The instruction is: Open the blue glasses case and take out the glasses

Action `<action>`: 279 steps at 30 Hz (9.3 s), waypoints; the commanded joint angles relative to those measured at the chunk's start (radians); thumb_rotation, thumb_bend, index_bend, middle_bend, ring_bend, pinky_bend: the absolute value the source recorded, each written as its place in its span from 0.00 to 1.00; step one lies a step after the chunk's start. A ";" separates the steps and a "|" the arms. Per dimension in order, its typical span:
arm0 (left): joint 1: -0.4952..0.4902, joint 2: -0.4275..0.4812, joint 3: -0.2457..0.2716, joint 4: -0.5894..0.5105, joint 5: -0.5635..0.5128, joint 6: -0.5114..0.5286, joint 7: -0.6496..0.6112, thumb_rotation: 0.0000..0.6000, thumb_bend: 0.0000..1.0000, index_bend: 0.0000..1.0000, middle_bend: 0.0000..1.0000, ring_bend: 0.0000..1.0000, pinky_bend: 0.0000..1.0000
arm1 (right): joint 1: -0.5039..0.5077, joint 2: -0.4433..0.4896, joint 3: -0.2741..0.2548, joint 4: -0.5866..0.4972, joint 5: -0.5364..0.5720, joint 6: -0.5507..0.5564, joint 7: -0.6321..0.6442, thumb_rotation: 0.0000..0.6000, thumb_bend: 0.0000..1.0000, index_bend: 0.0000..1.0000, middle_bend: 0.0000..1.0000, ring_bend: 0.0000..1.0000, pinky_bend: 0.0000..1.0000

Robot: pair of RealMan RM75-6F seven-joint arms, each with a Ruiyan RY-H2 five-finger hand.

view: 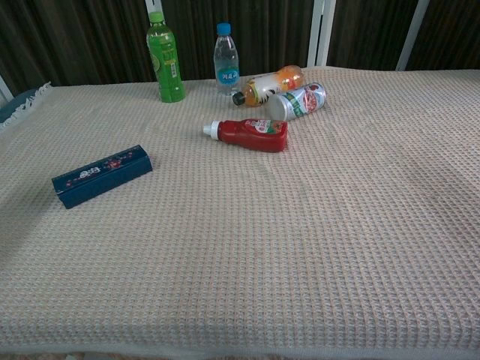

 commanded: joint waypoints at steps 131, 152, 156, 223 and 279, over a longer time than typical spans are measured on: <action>-0.520 -0.529 -0.279 0.436 -0.502 -0.386 0.217 1.00 0.43 0.21 0.00 0.00 0.00 | 0.008 0.039 -0.003 -0.003 -0.019 -0.008 0.121 1.00 0.15 0.00 0.00 0.00 0.00; -0.402 -0.346 -0.125 0.256 -0.423 -0.404 0.149 1.00 0.71 0.37 0.00 0.00 0.00 | 0.006 0.046 -0.021 -0.009 -0.042 -0.012 0.124 1.00 0.15 0.00 0.00 0.00 0.00; -0.397 -0.344 -0.116 0.268 -0.416 -0.411 0.139 1.00 0.71 0.37 0.00 0.00 0.00 | 0.007 0.044 -0.021 -0.010 -0.039 -0.015 0.118 1.00 0.15 0.00 0.00 0.00 0.00; -0.377 -0.589 -0.079 0.269 -0.173 -0.377 0.288 1.00 0.67 0.22 0.00 0.00 0.00 | 0.001 0.062 -0.039 -0.016 -0.073 -0.003 0.142 1.00 0.15 0.00 0.00 0.00 0.00; -0.453 -0.587 -0.204 0.263 -0.476 -0.353 0.370 1.00 0.45 0.39 0.00 0.00 0.00 | 0.008 0.070 -0.039 -0.016 -0.071 -0.015 0.159 1.00 0.15 0.00 0.00 0.00 0.00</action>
